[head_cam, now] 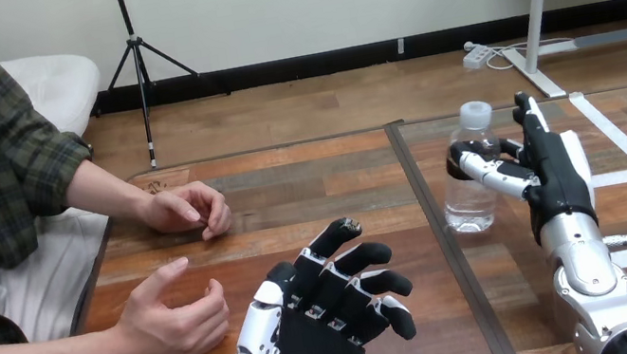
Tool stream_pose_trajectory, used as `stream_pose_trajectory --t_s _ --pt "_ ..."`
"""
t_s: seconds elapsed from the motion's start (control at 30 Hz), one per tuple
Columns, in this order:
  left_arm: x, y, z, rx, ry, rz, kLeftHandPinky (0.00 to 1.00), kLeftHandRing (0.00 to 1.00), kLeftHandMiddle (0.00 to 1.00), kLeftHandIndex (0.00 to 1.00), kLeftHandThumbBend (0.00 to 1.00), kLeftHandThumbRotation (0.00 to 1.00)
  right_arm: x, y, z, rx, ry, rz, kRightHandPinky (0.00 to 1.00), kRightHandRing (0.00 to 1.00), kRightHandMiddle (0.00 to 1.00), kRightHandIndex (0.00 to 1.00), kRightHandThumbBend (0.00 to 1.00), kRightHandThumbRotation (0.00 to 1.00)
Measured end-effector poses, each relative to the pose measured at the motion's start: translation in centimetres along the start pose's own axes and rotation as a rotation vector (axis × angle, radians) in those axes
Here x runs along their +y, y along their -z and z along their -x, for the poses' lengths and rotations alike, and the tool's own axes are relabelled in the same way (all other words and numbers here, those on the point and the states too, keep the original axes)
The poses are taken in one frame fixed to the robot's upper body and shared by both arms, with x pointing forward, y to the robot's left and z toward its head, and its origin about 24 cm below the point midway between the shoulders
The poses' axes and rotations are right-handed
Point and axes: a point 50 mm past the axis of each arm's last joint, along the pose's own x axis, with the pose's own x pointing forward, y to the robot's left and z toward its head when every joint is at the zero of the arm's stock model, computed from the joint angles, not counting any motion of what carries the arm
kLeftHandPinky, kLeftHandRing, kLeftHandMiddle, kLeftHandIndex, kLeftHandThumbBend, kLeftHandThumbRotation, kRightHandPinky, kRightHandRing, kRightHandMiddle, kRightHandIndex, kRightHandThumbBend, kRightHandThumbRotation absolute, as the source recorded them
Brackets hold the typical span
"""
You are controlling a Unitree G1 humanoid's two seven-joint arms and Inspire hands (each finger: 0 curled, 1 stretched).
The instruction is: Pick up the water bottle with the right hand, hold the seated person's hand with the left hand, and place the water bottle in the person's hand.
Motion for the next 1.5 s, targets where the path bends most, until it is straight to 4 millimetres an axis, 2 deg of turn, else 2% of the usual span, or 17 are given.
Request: stream_pose_trajectory --t_s 0.57,0.77,1.07,1.5 --pt "0.0 -0.1 0.0 -0.007 0.004 -0.010 0.44 0.60 0.67 0.72 0.02 0.86 0.0 0.4 0.0 0.041 -0.008 0.006 0.75 0.81 1.00 1.00 0.60 0.00" --pt "0.0 -0.1 0.0 -0.009 0.004 -0.014 0.45 0.60 0.68 0.72 0.02 0.86 -0.2 0.5 -0.1 0.051 -0.011 0.023 0.81 0.88 1.00 1.00 0.61 0.00" --pt "0.0 -0.1 0.0 -0.010 0.007 -0.014 0.46 0.60 0.67 0.72 0.01 0.86 -0.2 0.9 0.0 0.072 -0.019 0.042 0.81 0.87 1.00 0.98 0.63 0.00" --pt "0.0 -0.1 0.0 -0.011 0.007 -0.013 0.46 0.60 0.68 0.72 0.02 0.87 -0.1 1.1 0.1 0.084 -0.027 0.048 0.75 0.80 0.99 0.97 0.67 0.00"
